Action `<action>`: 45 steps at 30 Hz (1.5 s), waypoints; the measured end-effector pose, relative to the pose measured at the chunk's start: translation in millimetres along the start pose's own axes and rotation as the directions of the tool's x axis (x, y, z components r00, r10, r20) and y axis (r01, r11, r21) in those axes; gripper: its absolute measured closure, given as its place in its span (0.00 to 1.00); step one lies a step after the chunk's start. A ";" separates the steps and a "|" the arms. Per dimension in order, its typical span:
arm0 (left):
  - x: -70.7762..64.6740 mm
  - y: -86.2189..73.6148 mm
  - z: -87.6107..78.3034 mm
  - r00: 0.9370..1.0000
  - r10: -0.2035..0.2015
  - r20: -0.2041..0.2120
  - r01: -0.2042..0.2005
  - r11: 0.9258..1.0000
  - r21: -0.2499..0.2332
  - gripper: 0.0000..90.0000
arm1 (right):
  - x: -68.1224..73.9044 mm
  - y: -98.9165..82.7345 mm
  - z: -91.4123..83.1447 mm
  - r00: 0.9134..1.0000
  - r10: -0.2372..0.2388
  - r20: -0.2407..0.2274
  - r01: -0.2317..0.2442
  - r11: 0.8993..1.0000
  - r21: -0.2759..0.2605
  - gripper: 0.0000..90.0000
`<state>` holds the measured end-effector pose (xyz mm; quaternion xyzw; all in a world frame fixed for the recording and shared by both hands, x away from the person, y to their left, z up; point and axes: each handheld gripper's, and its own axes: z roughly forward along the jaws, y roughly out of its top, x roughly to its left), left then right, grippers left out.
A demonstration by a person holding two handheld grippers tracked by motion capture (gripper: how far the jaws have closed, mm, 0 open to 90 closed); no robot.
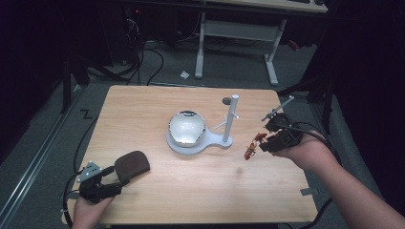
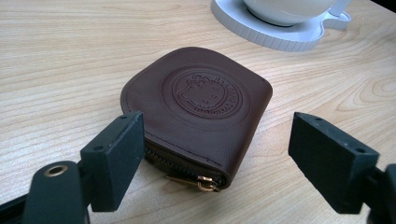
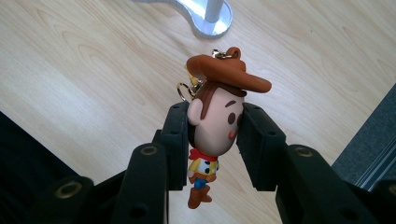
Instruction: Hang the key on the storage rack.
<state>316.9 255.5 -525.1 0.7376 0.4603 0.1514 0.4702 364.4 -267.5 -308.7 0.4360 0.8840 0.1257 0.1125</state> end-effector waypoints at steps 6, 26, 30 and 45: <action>0.5 -0.1 -0.2 1.000 -0.002 0.002 0.002 1.000 -0.001 0.22 | 0.9 10.3 -3.0 1.000 -0.009 0.004 0.009 1.000 -0.009 0.72; 2.4 -0.3 -1.5 1.000 -0.010 0.008 0.010 1.000 -0.006 0.22 | 4.3 42.6 -12.6 0.999 -0.038 0.020 0.039 0.998 -0.043 0.72; 2.7 -0.4 -1.7 1.000 -0.011 0.009 0.011 1.000 -0.007 0.22 | 5.8 47.9 -14.2 0.999 -0.039 0.021 0.040 0.998 -0.051 0.72; 3.9 -0.9 -2.4 1.000 -0.018 0.010 0.018 1.000 -0.010 0.22 | 5.3 65.8 -17.7 0.999 -0.040 0.036 0.043 0.996 -0.075 0.72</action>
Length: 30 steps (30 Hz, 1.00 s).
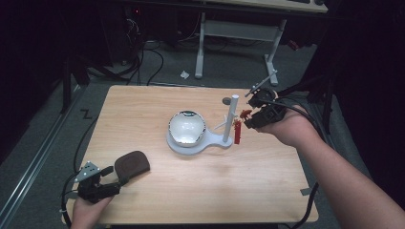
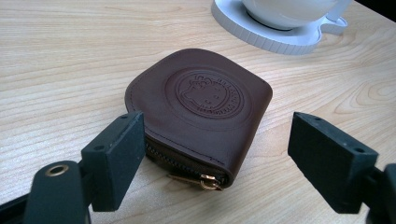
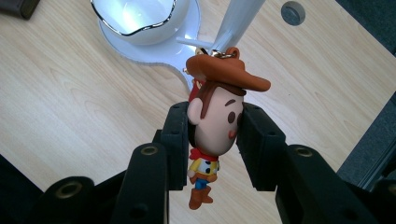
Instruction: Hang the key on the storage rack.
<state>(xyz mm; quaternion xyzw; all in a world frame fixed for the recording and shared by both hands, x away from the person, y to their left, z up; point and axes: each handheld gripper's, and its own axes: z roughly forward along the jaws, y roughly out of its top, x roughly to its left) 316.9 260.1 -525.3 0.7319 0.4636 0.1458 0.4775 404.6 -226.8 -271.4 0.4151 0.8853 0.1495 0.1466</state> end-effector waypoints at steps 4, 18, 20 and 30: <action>0.5 -0.1 -0.1 1.000 -0.002 0.001 0.002 1.000 0.000 0.22 | -3.4 2.6 3.2 1.000 0.001 0.003 -0.001 1.000 0.000 0.72; 0.5 -0.1 0.8 1.000 0.000 0.003 0.000 1.000 0.003 0.22 | -14.1 -3.8 14.0 0.999 0.034 0.006 -0.034 0.999 0.001 0.73; 0.5 -0.1 1.0 1.000 0.001 0.003 -0.001 1.000 0.005 0.22 | -15.0 -6.7 16.6 0.999 0.037 0.003 -0.037 0.999 0.004 0.73; 0.0 0.0 1.5 1.000 0.003 0.004 -0.003 1.000 0.007 0.22 | -16.6 -22.5 38.8 0.998 0.065 -0.020 -0.064 0.998 0.014 0.72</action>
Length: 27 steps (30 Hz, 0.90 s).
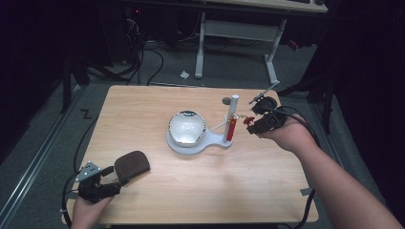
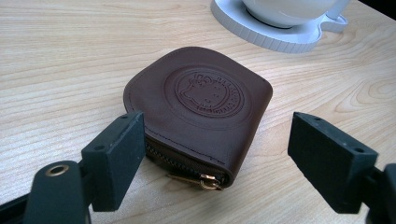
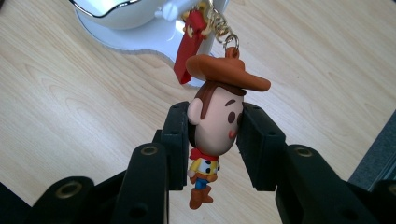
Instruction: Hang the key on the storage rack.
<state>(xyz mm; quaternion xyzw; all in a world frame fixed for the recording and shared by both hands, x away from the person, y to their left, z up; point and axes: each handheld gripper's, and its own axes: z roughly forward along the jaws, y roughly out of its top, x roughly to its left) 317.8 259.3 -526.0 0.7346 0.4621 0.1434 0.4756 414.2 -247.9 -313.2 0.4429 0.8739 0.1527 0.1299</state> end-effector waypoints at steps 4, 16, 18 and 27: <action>0.1 0.0 0.2 1.000 0.000 0.000 0.000 1.000 0.002 0.22 | -1.6 -4.2 9.1 1.000 0.011 -0.012 -0.011 1.000 -0.002 0.72; 0.3 -0.3 0.0 1.000 0.000 0.000 0.000 1.000 0.003 0.22 | -1.8 -11.4 43.4 0.998 0.037 -0.051 -0.037 0.999 0.000 0.72; 0.3 -0.3 0.0 1.000 0.001 0.000 -0.001 1.000 0.003 0.22 | -1.3 -10.9 48.3 0.998 0.038 -0.058 -0.038 0.999 0.000 0.72; 1.1 -0.6 0.5 1.000 -0.001 0.000 0.001 1.000 0.004 0.22 | -0.1 -9.4 68.5 0.995 0.065 -0.080 -0.066 0.998 -0.014 0.72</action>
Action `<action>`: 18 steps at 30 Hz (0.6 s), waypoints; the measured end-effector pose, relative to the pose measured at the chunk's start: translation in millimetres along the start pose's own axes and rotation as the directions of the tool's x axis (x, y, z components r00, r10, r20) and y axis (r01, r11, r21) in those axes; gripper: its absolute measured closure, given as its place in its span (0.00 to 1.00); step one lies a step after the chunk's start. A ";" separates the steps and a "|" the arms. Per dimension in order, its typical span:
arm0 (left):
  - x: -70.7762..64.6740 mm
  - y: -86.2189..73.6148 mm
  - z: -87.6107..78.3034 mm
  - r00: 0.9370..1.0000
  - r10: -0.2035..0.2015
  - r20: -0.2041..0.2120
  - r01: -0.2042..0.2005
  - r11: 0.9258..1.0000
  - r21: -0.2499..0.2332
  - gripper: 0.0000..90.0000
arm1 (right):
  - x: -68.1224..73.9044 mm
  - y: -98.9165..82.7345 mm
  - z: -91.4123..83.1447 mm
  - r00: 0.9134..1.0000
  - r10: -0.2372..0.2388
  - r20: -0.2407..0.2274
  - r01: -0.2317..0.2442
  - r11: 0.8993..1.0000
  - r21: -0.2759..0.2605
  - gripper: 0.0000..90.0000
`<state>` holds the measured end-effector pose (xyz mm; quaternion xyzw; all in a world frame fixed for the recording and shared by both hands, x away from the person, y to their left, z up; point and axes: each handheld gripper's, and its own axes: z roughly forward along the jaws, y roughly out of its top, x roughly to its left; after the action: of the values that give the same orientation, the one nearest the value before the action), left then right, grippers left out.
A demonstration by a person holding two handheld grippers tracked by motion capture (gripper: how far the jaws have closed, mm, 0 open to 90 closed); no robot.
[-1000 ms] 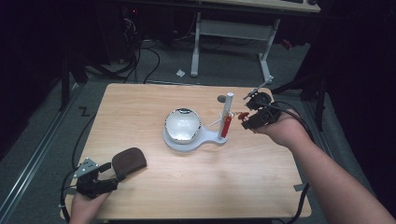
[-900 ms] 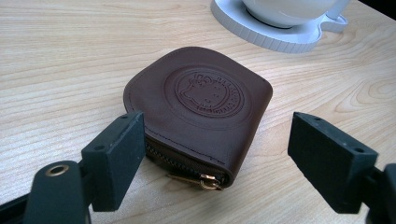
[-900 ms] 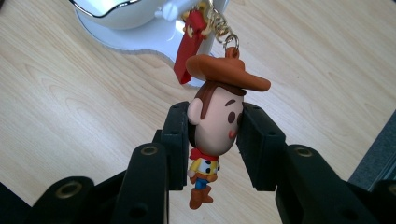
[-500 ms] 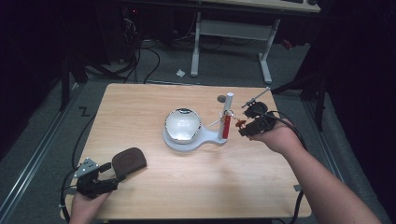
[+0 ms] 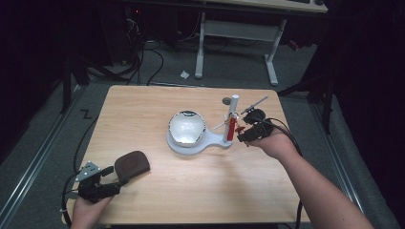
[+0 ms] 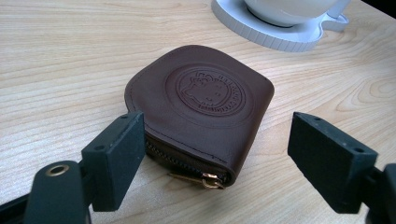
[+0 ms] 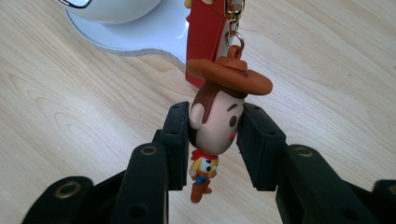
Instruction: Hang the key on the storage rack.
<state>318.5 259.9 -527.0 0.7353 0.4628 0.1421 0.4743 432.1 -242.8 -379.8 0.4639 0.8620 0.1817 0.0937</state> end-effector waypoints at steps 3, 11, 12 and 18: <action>0.0 0.0 0.3 1.000 0.000 0.001 0.000 1.000 0.001 0.22 | -0.8 -0.6 4.6 1.000 -0.009 -0.006 0.009 1.000 -0.005 0.72; -0.2 0.4 0.5 1.000 0.002 -0.002 -0.002 1.000 0.000 0.22 | -1.5 -2.0 0.4 1.000 0.001 -0.001 -0.001 1.000 -0.019 0.67; -0.3 0.4 0.5 1.000 0.002 -0.002 -0.002 1.000 0.000 0.22 | -1.7 -2.9 -1.4 1.000 0.000 0.001 0.000 1.000 -0.022 0.67; -1.1 0.7 0.4 1.000 0.003 -0.003 -0.003 1.000 -0.001 0.22 | -3.4 -9.5 -9.6 1.000 0.006 0.013 -0.005 0.999 -0.035 0.67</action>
<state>318.5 258.7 -526.4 0.7354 0.4623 0.1441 0.4740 423.6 -252.6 -374.8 0.4657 0.8567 0.1943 0.1069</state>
